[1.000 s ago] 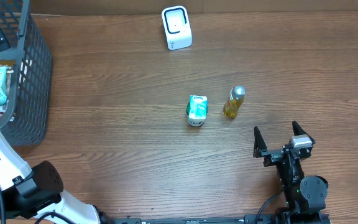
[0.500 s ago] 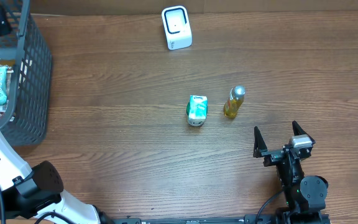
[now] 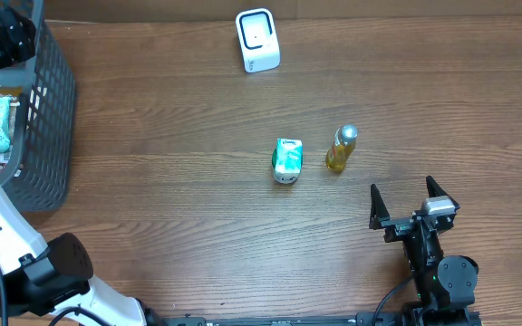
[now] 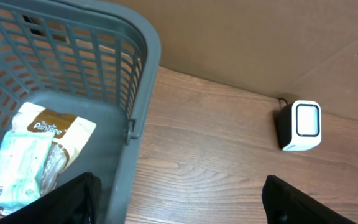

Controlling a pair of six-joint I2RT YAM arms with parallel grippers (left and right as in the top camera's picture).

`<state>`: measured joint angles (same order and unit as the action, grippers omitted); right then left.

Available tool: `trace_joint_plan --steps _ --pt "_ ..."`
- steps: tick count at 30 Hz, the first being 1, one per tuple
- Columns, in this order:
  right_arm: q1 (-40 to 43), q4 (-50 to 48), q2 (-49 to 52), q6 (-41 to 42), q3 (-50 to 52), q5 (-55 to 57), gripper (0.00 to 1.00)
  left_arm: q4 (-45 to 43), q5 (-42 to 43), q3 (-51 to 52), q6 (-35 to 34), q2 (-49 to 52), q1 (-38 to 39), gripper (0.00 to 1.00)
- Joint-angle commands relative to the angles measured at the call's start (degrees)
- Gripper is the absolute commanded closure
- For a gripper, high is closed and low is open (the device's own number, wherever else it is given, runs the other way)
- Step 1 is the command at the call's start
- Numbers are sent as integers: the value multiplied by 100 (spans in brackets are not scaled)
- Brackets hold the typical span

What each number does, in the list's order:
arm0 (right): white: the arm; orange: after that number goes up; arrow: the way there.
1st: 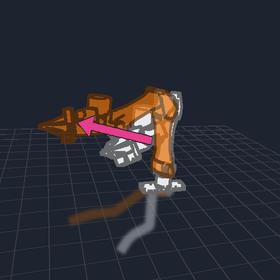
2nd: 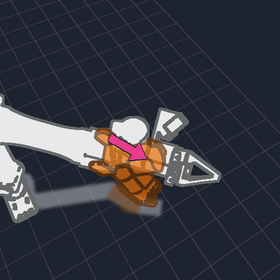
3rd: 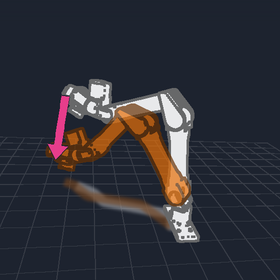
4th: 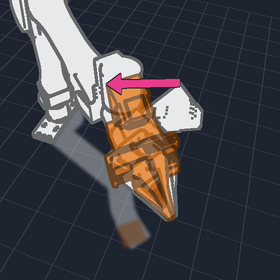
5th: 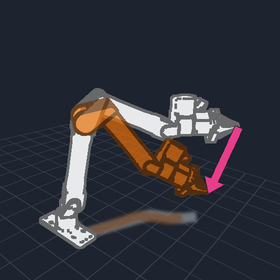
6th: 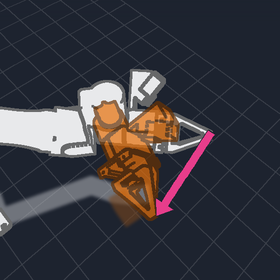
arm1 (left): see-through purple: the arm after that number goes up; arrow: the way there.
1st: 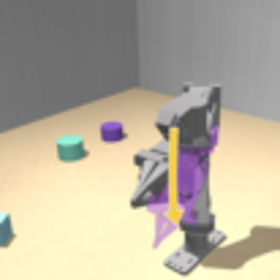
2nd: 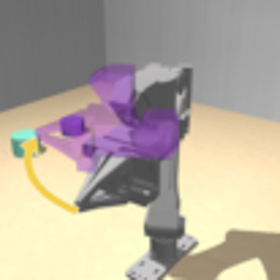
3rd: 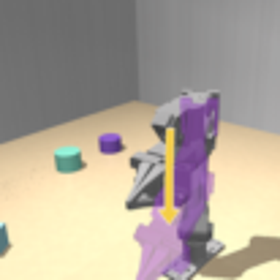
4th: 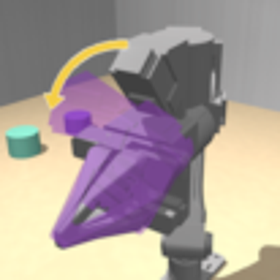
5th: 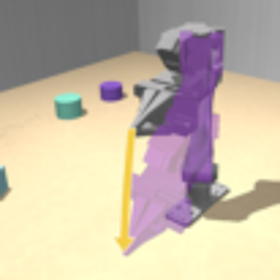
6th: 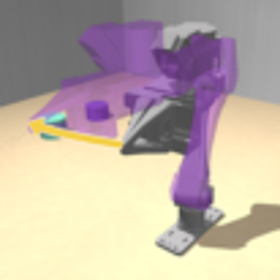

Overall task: Scan the item barcode
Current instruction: 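Close the left gripper on the Pantree bag with mint-green pack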

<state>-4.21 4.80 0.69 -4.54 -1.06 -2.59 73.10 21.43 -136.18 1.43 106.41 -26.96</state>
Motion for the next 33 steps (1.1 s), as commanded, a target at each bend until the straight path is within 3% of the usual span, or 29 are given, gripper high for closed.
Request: trace_joint_plan --steps 1,12,18,23,28,33 --pt "7 -15 -7 -2 61 -9 0 81 -157 -79 -17 205 107 16" --pt "7 -15 -7 -2 61 -9 0 96 -1604 -17 -15 483 415 12" --pt "7 -15 -7 -2 61 -9 0 122 -1829 4 -15 1040 417 10" --pt "7 -15 -7 -2 61 -9 0 120 -2509 7 -9 1316 411 9" --pt "7 -15 -7 -2 61 -9 0 50 -2474 7 33 1471 411 7" --pt "7 -15 -7 -2 61 -9 0 -70 -1884 -61 249 1438 404 6"
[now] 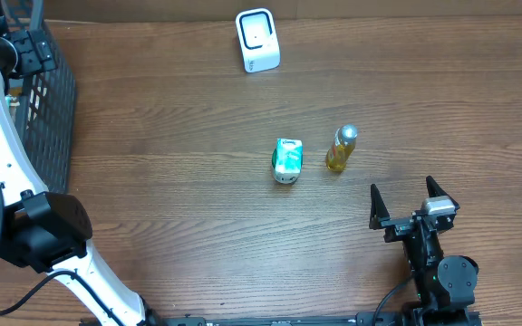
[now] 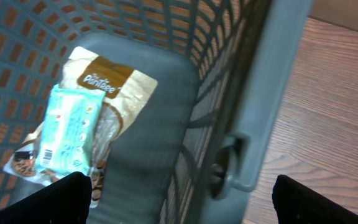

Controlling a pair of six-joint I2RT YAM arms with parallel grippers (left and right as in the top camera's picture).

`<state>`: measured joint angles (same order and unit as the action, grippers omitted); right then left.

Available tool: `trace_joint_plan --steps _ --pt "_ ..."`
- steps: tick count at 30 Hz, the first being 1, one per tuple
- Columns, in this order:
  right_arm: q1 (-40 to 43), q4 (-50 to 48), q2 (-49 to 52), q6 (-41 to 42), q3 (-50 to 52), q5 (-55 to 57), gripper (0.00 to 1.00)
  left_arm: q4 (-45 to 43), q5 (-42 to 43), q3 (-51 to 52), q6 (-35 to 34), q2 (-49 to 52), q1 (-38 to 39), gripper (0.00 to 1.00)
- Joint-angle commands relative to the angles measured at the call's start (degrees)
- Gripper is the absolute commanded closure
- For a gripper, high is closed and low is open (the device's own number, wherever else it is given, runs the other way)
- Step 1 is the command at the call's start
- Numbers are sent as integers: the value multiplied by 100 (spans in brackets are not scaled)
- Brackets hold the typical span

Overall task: Scan the item barcode
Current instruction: 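Close the left gripper on the Pantree bag with mint-green pack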

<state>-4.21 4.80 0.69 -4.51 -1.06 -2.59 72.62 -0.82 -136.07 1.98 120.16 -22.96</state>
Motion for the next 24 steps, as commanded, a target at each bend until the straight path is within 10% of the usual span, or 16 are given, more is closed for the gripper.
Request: trace_joint_plan --steps 1,24 --pt "7 -15 -7 -4 61 -9 0 -52 341 -72 201 9 4 6" --pt "7 -15 -7 -4 61 -9 0 -879 55 1008 201 -1167 -1499 0"
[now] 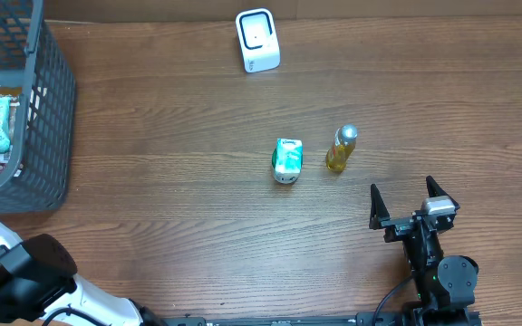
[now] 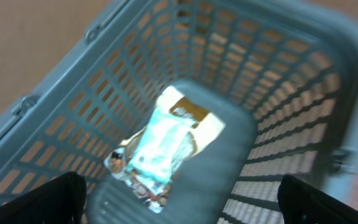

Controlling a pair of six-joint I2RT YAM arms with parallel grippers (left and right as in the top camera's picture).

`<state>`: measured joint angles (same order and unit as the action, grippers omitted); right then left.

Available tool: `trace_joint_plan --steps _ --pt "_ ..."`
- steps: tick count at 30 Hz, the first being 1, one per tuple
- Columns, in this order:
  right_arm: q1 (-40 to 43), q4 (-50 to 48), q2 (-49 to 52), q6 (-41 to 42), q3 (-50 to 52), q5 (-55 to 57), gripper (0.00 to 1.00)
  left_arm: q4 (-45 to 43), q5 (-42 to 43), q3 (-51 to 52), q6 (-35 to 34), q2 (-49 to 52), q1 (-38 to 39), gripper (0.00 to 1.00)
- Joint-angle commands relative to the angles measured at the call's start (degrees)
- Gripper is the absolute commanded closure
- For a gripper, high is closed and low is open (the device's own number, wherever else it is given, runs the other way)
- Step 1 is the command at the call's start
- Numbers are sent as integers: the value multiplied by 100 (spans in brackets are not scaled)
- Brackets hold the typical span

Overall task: Scan the item barcode
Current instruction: 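Close the left gripper on the Pantree bag with mint-green pack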

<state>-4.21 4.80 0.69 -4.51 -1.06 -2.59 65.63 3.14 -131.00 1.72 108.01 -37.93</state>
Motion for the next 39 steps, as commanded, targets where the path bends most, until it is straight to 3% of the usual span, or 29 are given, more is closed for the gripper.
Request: trace_joint_plan --steps 1,8,19,29,39 --pt "7 -15 -7 -4 61 -9 0 -254 -393 632 267 48 -4 0" --pt "7 -15 -7 -4 61 -9 0 -1456 -420 2291 933 153 -4 0" --pt "7 -15 -7 -4 61 -9 0 -2094 -970 2323 1526 1718 -2 0" --pt "7 -15 -7 -4 61 -9 0 -3130 -802 2326 2302 1993 11 0" --pt "7 -15 -7 -4 61 -9 0 -3171 -494 2326 2562 2448 11 0"
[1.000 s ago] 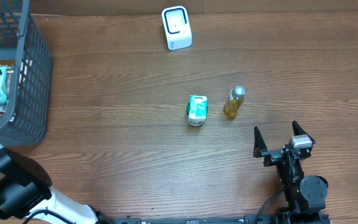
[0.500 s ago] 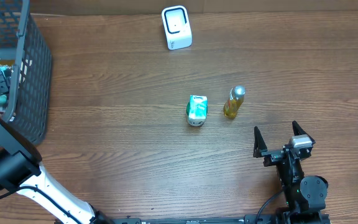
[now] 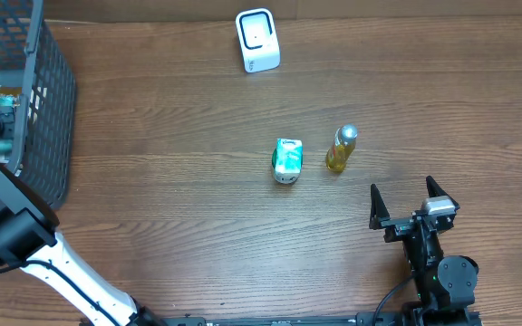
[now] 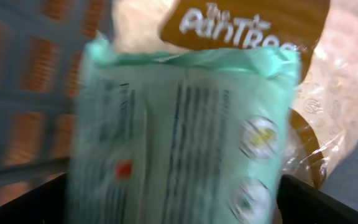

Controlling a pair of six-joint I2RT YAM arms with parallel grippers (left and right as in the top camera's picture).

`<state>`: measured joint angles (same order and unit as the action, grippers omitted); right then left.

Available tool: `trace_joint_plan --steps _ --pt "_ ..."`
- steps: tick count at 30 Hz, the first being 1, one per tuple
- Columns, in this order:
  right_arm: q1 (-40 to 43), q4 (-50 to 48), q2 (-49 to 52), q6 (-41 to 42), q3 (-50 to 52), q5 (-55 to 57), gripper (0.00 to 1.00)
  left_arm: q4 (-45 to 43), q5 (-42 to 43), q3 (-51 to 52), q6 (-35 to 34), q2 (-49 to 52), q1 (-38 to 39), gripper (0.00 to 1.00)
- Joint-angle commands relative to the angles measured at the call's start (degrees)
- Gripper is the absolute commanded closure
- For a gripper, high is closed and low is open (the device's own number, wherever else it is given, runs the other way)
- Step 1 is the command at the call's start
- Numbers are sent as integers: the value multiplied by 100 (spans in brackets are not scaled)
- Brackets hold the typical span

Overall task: Scan the item barcode
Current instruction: 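Close the left gripper on the Pantree bag with mint-green pack, then lift the Pantree bag out of the basket with the left gripper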

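Note:
A pale green plastic packet (image 4: pixel 185 124) with printed text fills the left wrist view, blurred by closeness. It lies on a brown and white bag (image 4: pixel 247 25) on the floor of the grey basket (image 3: pixel 48 109). My left gripper (image 4: pixel 179 208) is open and down inside the basket, one dark finger (image 4: pixel 328 202) on each side of the packet. The white scanner (image 3: pixel 257 40) stands at the table's far edge. Near the front right, my right gripper (image 3: pixel 414 201) is open over bare wood with nothing in it.
A green and white carton (image 3: pixel 287 160) and a yellow bottle with a silver cap (image 3: pixel 341 148) stand at the table's middle. The basket's mesh walls (image 4: pixel 30 74) rise close around the left gripper. My left arm (image 3: pixel 7 226) runs along the table's left edge.
My left gripper was high above the basket, looking down at the whole of it. Now it is low inside, close over the green packet, still open. The right arm has not moved.
First my left gripper was by the basket's rim with the scanner in sight. Then it looked over the wall at the packet and bag. Then it was high above the basket, and now it is down around the green packet, open throughout.

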<state>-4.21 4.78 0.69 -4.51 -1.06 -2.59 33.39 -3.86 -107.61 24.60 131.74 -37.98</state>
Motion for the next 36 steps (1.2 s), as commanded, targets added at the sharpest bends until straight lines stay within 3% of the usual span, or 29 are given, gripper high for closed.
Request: trace_joint_plan --steps 1,8,12,24,28,36 --pt "7 -13 -7 -4 61 -9 0 72 271 -13 341 74 15 0" --pt "7 -13 -7 -4 61 -9 0 273 426 -13 632 76 15 5" --pt "7 -13 -7 -4 61 -9 0 275 323 -13 629 76 13 0" --pt "7 -13 -7 -4 61 -9 0 730 793 -756 640 46 13 1" --pt "7 -13 -7 -4 61 -9 0 966 796 -741 1261 153 17 1" --pt "7 -13 -7 -4 61 -9 0 946 682 -457 1528 315 11 0"
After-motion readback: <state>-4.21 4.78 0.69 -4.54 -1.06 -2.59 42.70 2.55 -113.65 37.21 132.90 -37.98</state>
